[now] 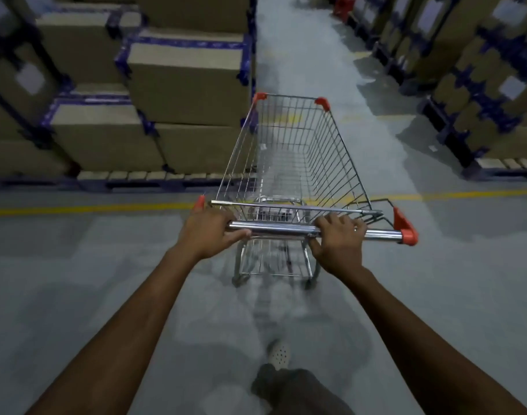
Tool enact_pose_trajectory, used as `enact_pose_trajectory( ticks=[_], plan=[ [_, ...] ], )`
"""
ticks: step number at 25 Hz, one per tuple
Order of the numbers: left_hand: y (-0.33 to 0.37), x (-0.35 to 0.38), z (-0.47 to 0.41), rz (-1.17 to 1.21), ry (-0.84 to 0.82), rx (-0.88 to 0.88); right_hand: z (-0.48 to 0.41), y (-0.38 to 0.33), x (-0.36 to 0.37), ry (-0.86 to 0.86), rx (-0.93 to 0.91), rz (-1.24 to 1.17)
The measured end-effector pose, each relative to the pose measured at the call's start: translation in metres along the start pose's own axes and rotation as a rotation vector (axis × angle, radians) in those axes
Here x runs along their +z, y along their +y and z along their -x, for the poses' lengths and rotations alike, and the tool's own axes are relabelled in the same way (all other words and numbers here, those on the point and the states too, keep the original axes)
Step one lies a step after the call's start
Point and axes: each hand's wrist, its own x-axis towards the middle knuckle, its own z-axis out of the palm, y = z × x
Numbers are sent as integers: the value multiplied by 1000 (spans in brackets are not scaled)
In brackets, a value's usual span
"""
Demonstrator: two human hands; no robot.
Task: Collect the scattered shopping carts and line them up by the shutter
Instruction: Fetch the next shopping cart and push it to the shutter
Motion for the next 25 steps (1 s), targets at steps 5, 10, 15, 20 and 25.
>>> enact_pose_trajectory(
  ticks=[5, 10, 15, 20, 25],
  plan=[
    [-12, -10, 121, 21, 65, -157, 75, -59, -20, -64, -208, -30],
    [0, -15, 210, -26, 96, -317, 102, -89, -26, -118, -354, -69],
    [3, -14, 269, -61, 133, -522, 97, -131, -28, -189, -480, -92],
    [-12, -22, 329, -90, 192, -692, 97, -198, -25, -230, -629, -157],
    [-51, -18, 379, -214, 318, -846, 85, -274, -12, -328, -809, -306]
  ],
)
